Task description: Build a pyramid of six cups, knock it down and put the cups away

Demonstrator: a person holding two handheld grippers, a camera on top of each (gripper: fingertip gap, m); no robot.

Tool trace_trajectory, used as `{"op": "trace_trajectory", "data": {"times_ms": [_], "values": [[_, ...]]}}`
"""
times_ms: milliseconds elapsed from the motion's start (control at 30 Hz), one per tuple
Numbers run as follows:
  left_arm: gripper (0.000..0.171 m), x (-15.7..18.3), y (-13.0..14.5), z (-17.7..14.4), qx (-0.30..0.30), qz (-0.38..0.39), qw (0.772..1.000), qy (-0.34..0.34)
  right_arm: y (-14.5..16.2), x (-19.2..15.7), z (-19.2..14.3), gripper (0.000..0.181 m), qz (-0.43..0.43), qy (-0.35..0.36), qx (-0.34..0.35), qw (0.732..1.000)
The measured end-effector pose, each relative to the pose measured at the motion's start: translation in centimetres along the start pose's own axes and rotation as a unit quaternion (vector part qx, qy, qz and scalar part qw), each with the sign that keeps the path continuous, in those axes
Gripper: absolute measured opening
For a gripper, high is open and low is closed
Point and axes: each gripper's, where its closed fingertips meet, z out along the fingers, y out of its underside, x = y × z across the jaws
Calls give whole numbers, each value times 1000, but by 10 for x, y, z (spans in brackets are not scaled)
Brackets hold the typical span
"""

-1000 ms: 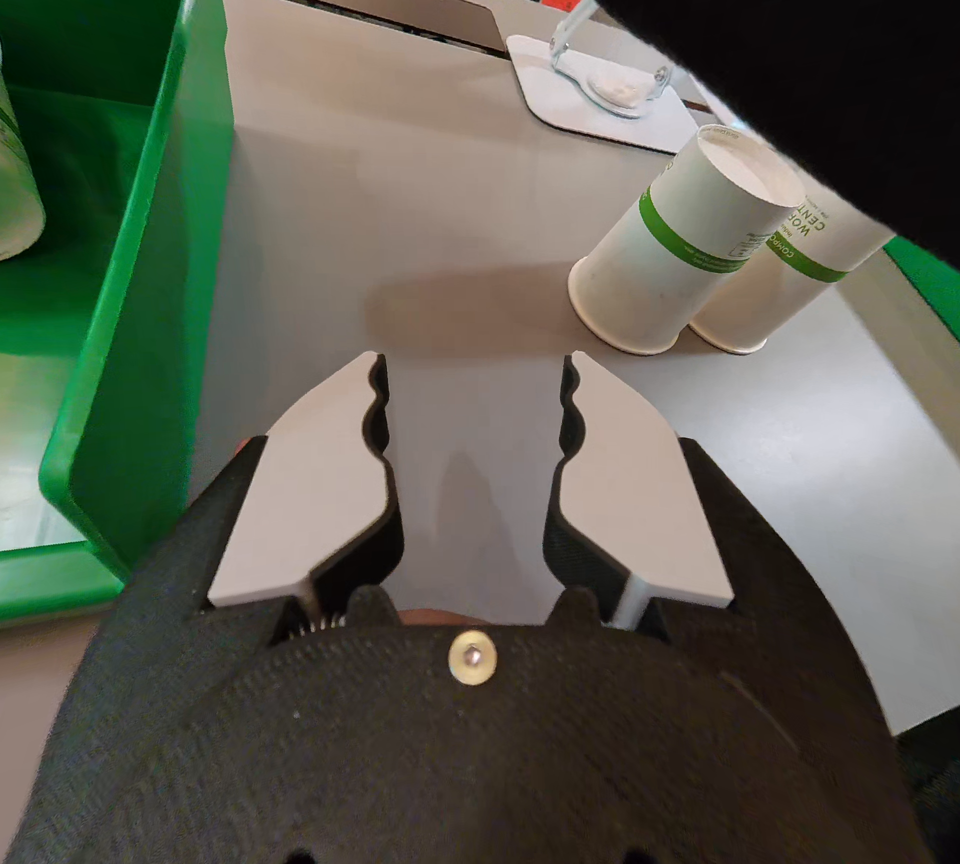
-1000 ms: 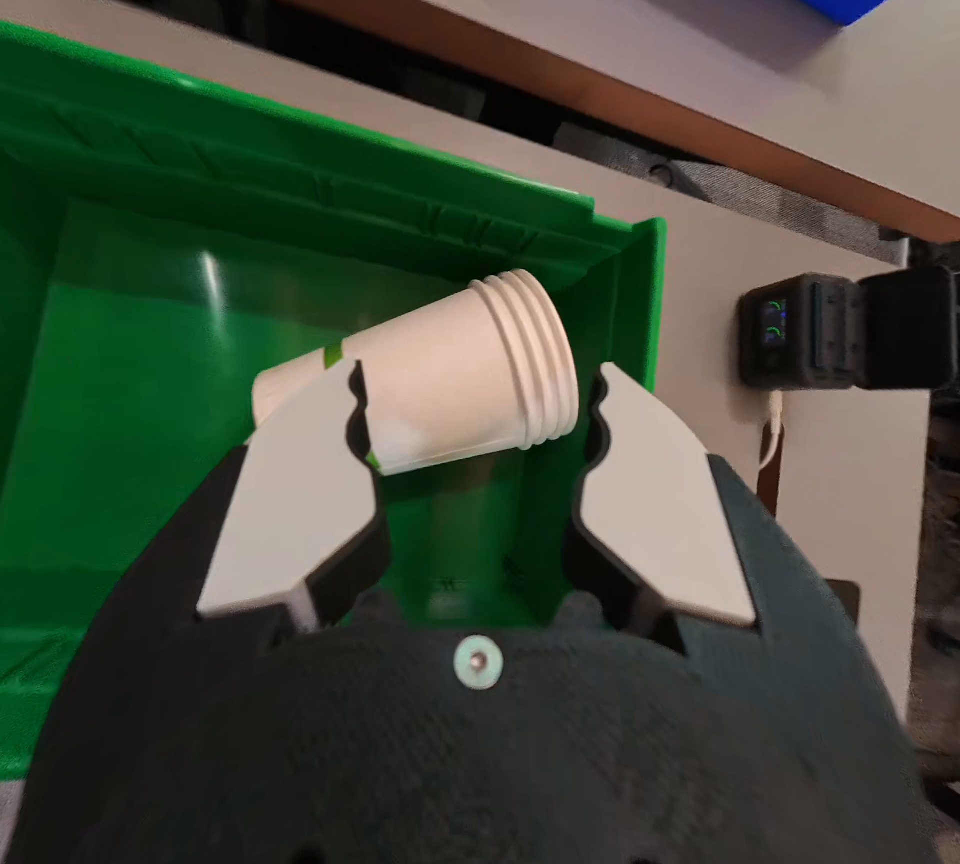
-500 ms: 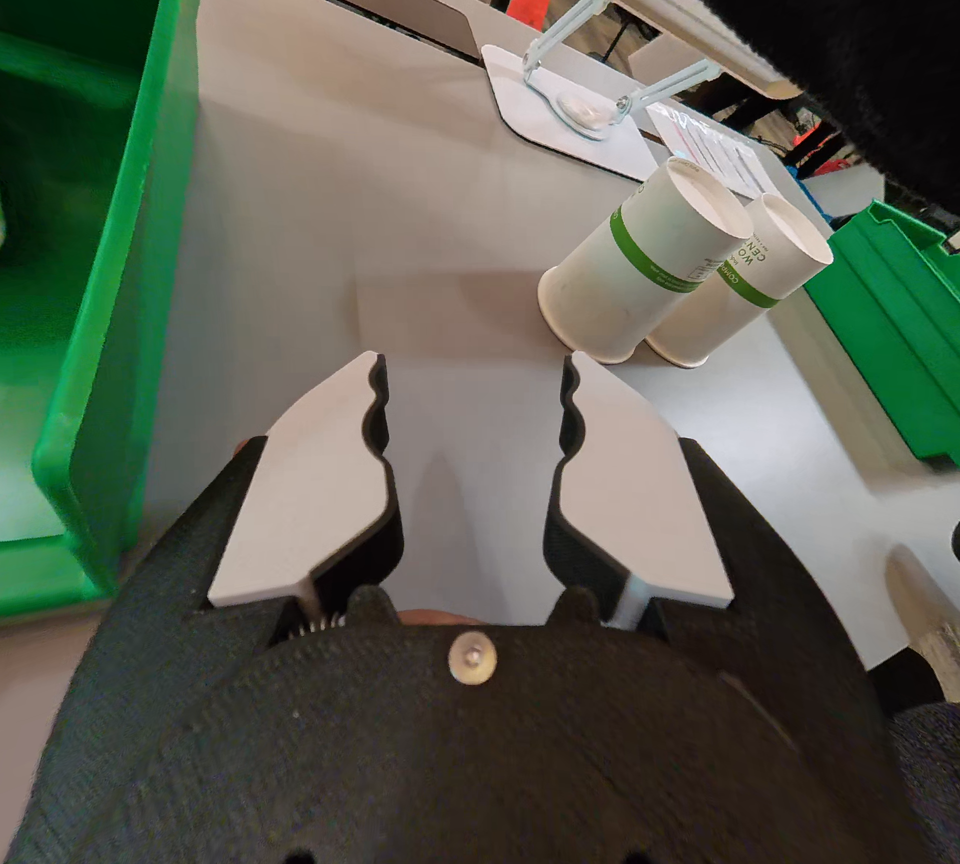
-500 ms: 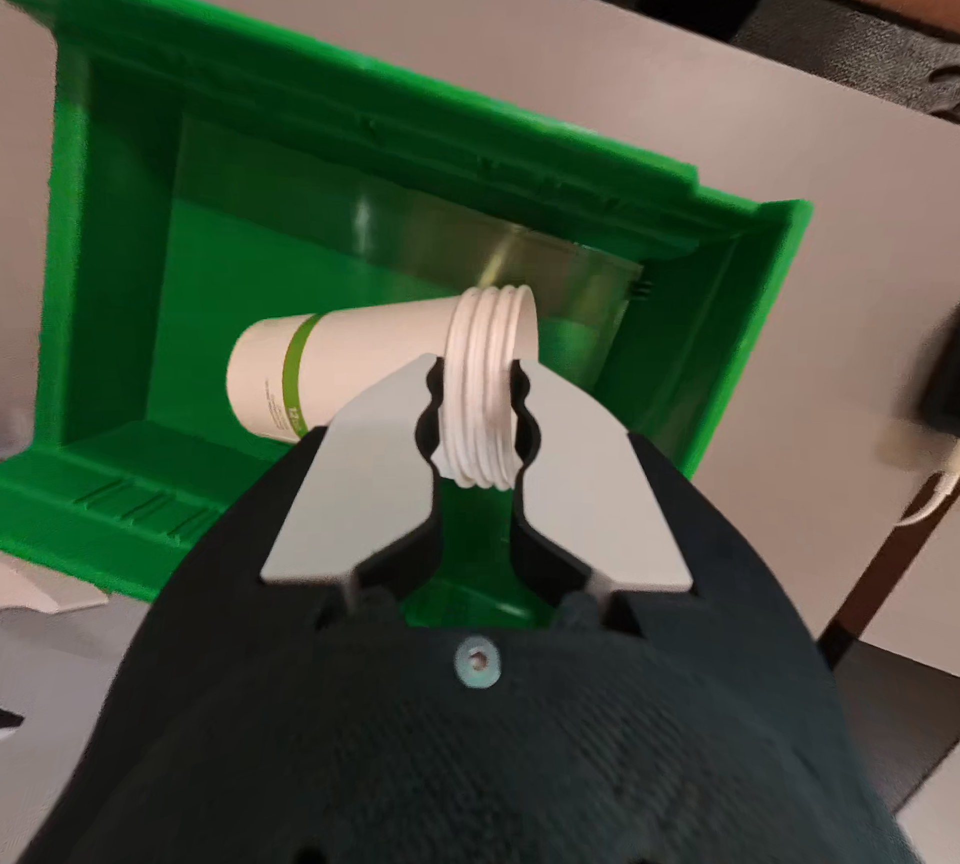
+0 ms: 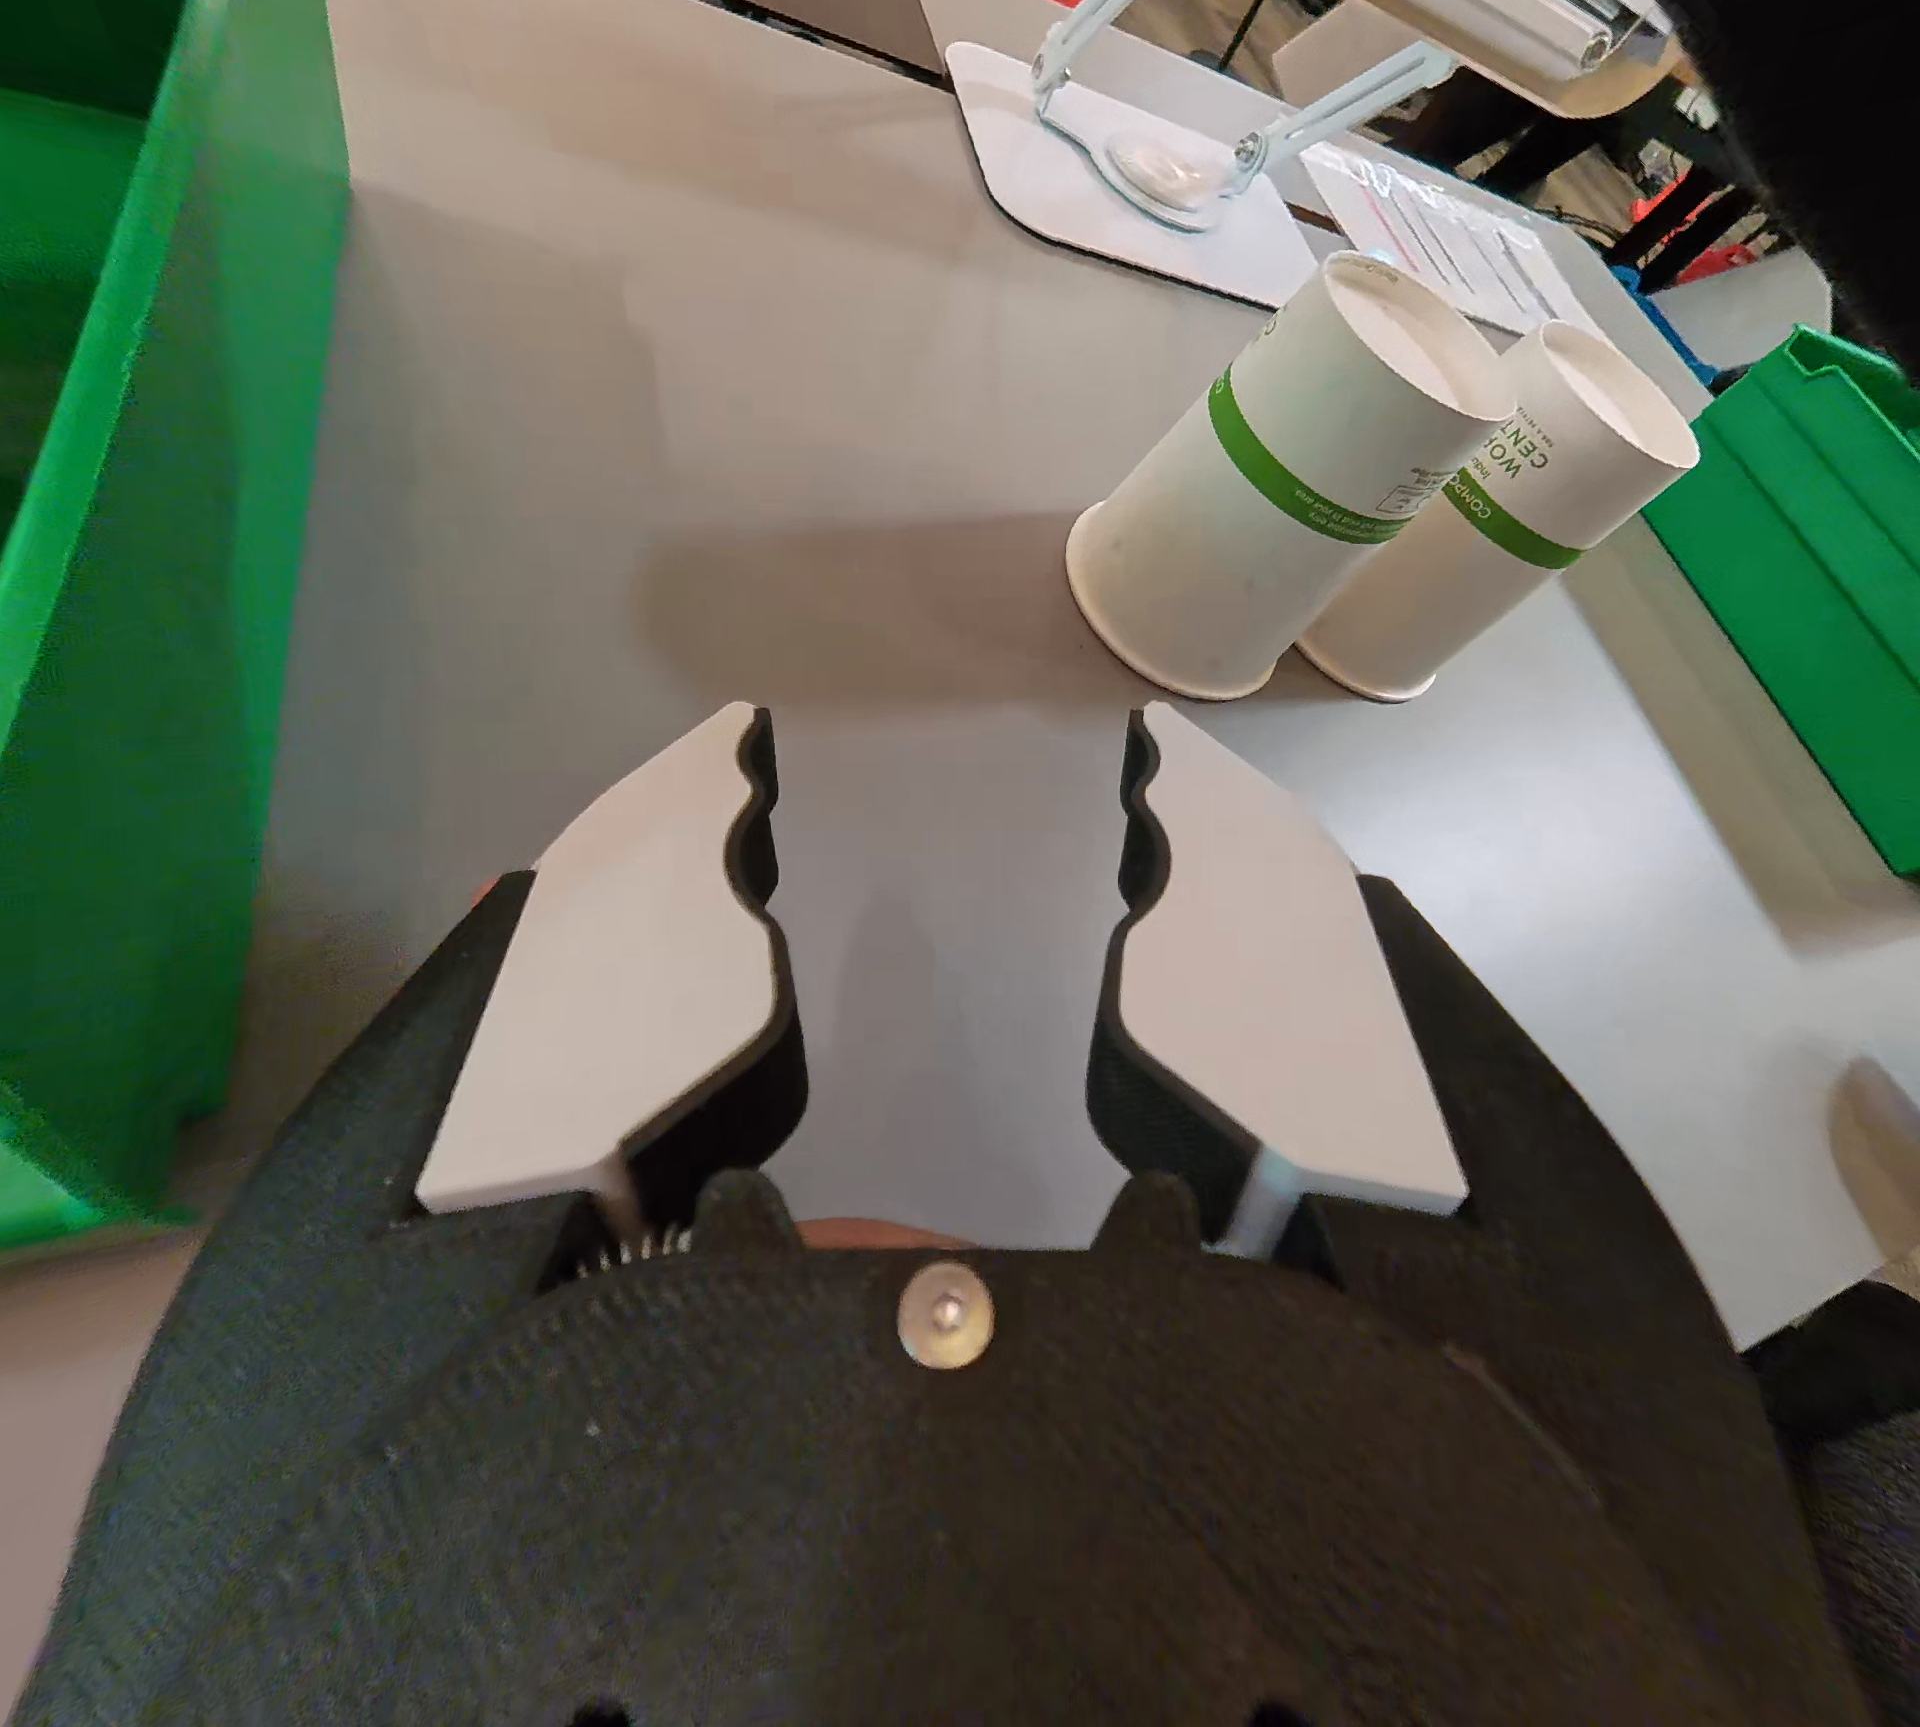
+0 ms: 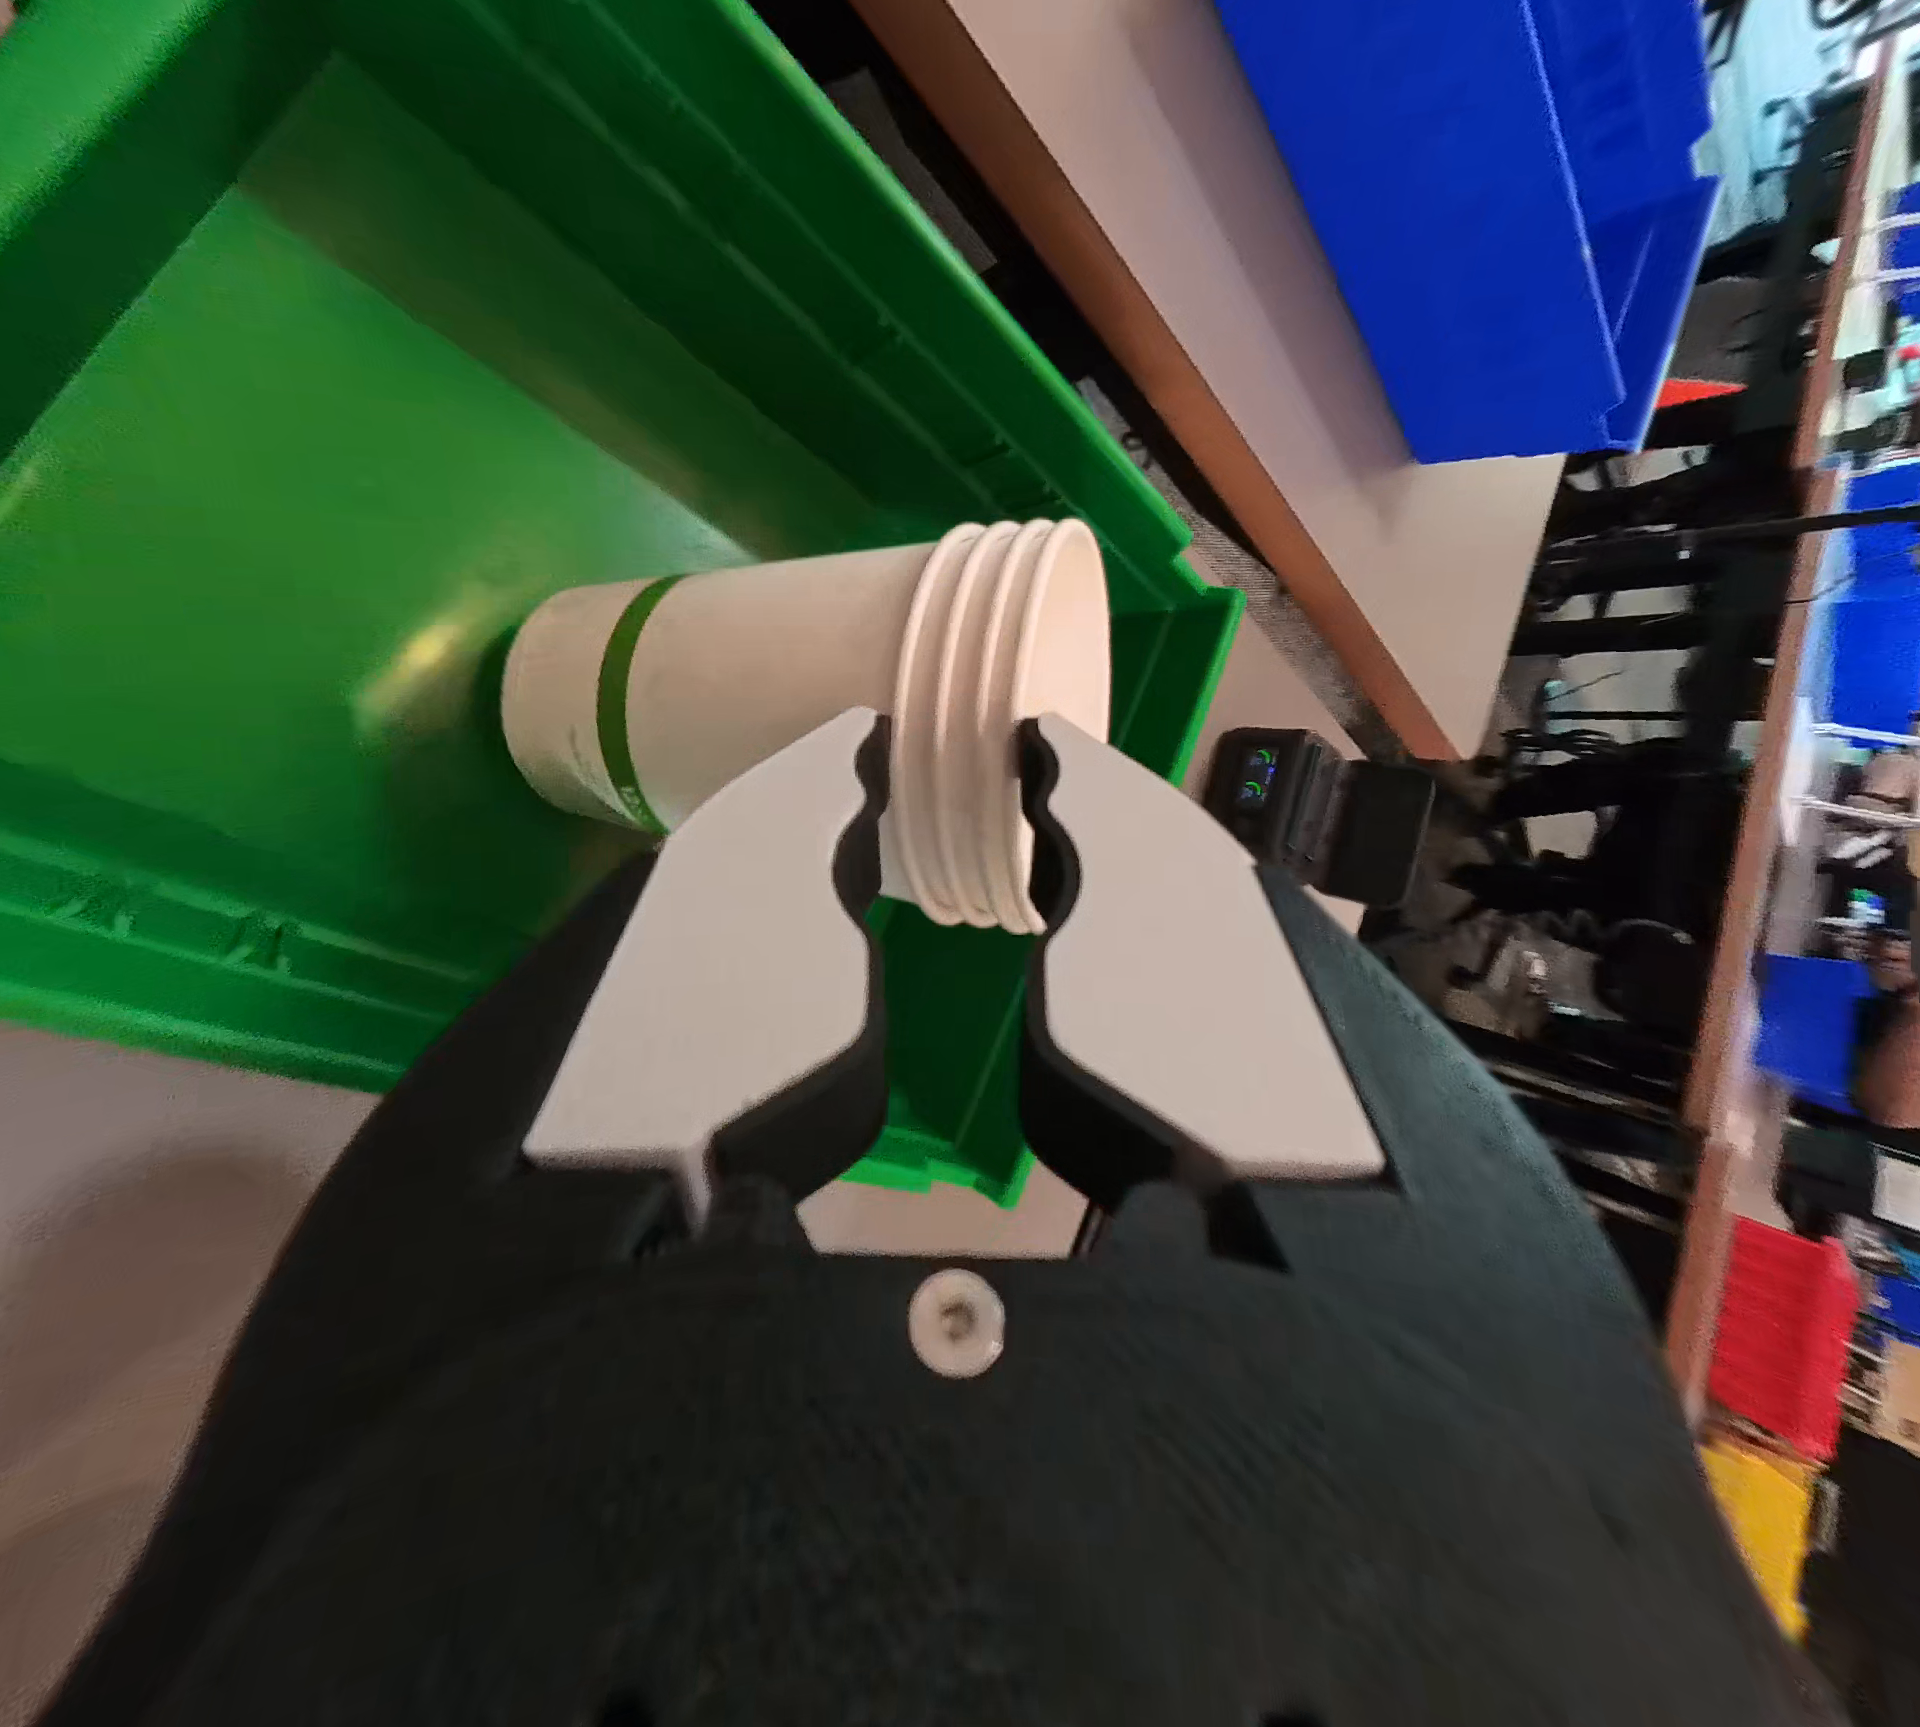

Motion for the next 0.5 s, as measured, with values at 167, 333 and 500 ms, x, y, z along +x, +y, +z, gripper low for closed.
{"op": "trace_trajectory", "data": {"times_ms": [167,333,500], "values": [[65,1,0,1,-1,4,1000,-2,-3,-27,-8,26,-2,12,11,1000],[65,2,0,3,-3,5,1000,1,-11,-46,-22,27,19,2,29,999],[65,4,0,4,-3,6,1000,3,-22,-61,-34,33,50,-25,49,997]]}}
